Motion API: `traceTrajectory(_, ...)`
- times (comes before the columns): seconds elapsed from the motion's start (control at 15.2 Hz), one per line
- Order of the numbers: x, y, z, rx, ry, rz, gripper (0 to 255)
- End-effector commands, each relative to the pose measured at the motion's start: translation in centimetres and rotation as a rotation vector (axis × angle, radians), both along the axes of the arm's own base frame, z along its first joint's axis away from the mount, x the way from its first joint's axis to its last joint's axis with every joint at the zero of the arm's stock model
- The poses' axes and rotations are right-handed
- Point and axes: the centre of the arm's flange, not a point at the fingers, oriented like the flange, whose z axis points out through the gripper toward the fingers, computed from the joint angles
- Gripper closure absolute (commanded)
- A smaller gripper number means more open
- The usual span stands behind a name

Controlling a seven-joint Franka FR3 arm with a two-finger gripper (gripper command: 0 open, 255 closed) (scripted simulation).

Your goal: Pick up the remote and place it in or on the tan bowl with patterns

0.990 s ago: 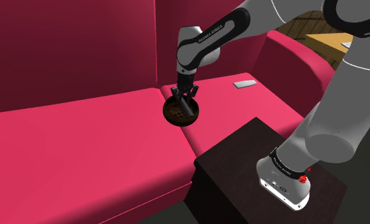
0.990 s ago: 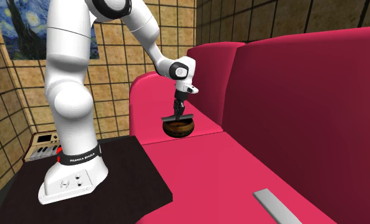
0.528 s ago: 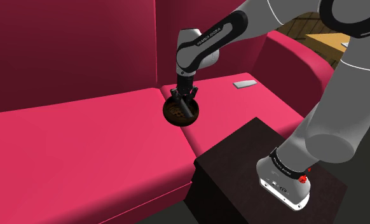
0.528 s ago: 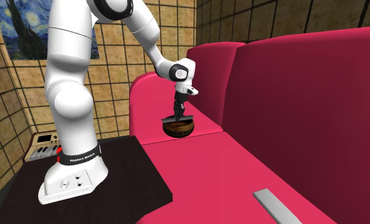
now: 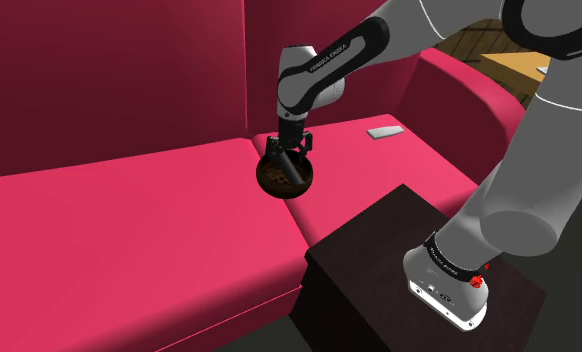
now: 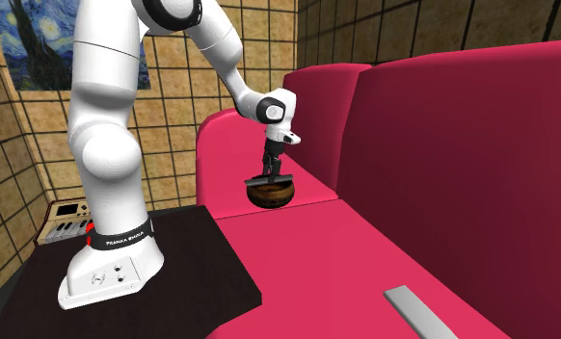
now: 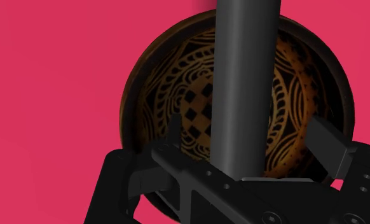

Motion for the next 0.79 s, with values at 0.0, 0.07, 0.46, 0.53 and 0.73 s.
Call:
traceTrajectory(0.0, 0.3, -0.1, 1.3, 0.0, 0.0, 0.0, 0)
traceTrajectory(0.07, 0.5, -0.2, 2.5, 0.0, 0.0, 0.0, 0)
traceTrajectory(0.46, 1.0, -0.4, 4.9, 0.0, 0.0, 0.0, 0)
traceTrajectory(0.53, 1.0, -0.4, 4.9, 0.0, 0.0, 0.0, 0)
traceTrajectory(0.73, 1.0, -0.4, 4.9, 0.0, 0.0, 0.0, 0)
